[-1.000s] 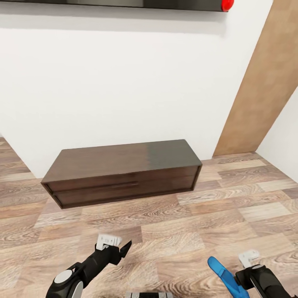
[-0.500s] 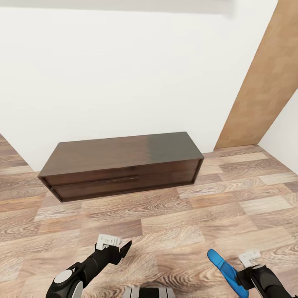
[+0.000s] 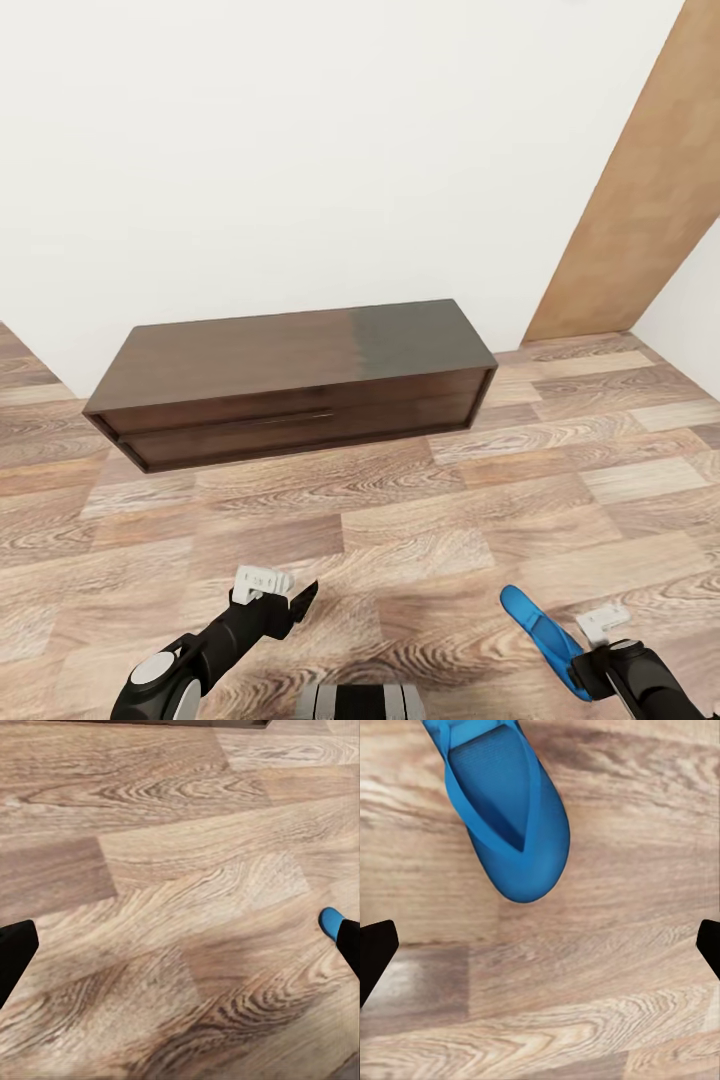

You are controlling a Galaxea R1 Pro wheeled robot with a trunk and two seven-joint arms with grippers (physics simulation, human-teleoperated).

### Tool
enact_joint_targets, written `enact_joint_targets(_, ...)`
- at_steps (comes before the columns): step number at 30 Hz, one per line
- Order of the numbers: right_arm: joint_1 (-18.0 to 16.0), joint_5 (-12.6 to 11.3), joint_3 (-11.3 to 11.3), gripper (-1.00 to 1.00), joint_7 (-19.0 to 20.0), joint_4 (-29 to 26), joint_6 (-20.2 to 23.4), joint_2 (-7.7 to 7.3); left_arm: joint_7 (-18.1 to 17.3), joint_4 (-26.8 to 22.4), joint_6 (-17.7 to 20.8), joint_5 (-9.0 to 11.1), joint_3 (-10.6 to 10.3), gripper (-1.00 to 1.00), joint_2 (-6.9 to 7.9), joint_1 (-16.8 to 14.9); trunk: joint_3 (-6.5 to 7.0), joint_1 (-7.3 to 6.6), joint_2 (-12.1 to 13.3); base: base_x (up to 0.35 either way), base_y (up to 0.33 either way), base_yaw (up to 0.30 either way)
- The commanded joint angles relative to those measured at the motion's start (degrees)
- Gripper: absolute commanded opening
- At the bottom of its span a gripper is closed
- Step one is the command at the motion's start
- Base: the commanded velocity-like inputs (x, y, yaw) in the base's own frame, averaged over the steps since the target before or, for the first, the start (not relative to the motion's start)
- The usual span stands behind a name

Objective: In the bedroom, move the book from the bed onto either nightstand, and place the two sandals side by side next to the bed.

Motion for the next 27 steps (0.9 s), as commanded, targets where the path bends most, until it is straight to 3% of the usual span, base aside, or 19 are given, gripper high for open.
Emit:
enact_joint_targets(1, -0.02, 0.62, 0.06, 1.0, 0.42, -0.08, 0.27, -0.02, 0.01, -0.06, 0.55, 0.56, 0.06, 1.0, -0.01, -0.02, -0.27, 0.01, -0.03, 0.0, 0.0, 0.0)
enact_joint_targets(7, -0.02, 0.62, 0.06, 1.0, 0.39, -0.08, 0.27, -0.01, -0.05, -0.59, 0.58, 0.73, 0.24, 1.0, 0.23, -0.02, -0.72, 0.06, -0.06, 0.0, 0.0, 0.0)
enact_joint_targets(14, -0.02, 0.62, 0.06, 1.0, 0.56, -0.08, 0.27, 0.06, -0.05, -2.33, 0.67, 5.78, 2.61, 1.0, 0.69, -0.02, -1.82, 0.19, -0.13, 0.0, 0.0, 0.0)
enact_joint_targets(16, -0.02, 0.62, 0.06, 1.0, 0.66, -0.08, 0.27, 0.03, -0.05, -2.41, 0.67, 7.2, 3.3, 1.0, 1.61, -0.02, -2.27, 0.24, -0.15, 0.0, 0.0, 0.0)
enact_joint_targets(27, -0.03, 0.62, 0.09, 1.0, 0.82, -0.16, 0.28, -0.01, -0.05, -2.35, 0.59, 7.92, 3.58, 1.0, 2.44, -0.02, -4.7, 0.53, -0.3, 0.0, 0.0, 0.0)
